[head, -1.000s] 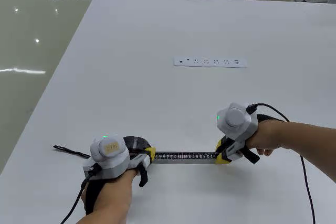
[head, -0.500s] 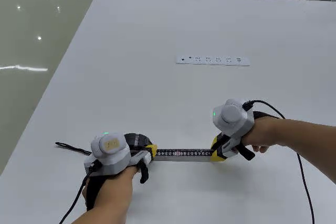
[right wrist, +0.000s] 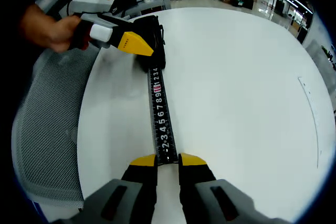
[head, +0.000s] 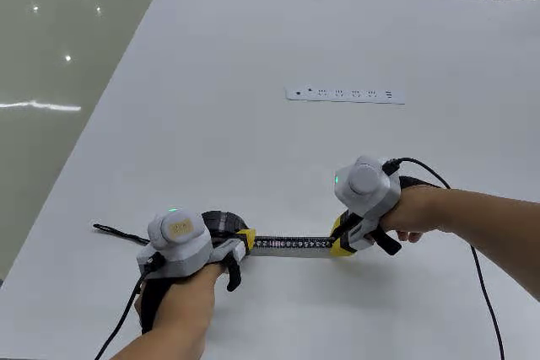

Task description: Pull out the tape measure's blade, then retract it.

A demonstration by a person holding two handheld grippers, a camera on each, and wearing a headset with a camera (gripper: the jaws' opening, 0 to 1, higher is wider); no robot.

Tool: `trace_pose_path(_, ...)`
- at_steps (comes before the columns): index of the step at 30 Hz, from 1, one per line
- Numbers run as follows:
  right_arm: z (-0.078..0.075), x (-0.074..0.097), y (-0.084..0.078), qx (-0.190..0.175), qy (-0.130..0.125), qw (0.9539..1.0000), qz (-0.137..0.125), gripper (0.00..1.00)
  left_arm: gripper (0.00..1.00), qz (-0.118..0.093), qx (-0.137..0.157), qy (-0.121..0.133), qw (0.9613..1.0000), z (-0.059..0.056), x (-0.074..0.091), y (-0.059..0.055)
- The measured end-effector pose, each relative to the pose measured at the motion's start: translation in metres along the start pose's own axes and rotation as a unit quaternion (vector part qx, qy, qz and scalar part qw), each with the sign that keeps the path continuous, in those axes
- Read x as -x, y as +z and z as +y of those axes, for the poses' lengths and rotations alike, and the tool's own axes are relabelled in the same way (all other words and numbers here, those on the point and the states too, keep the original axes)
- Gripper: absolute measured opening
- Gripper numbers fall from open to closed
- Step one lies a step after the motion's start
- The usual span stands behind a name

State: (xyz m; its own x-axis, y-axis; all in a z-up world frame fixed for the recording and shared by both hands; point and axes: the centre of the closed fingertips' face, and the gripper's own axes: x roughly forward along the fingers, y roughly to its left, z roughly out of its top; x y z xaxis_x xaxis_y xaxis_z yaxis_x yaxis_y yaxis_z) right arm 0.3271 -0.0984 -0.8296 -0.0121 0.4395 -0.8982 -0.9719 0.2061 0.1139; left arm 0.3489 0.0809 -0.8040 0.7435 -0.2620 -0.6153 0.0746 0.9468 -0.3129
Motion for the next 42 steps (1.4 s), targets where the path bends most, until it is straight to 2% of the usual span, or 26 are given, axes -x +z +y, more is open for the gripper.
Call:
trace_pose_path(19,0.004,-0.008,0.015,0.002,0.007,1.0,-0.006,0.15,0.59,-0.004,-0.007,-0.003,1.0,0.0,0.001,0.0)
trace_pose_path(42,0.006,-0.015,0.035,0.013,0.007,0.9996,-0.024,0.15,0.59,-0.006,0.002,-0.005,1.0,0.0,0.001,0.001)
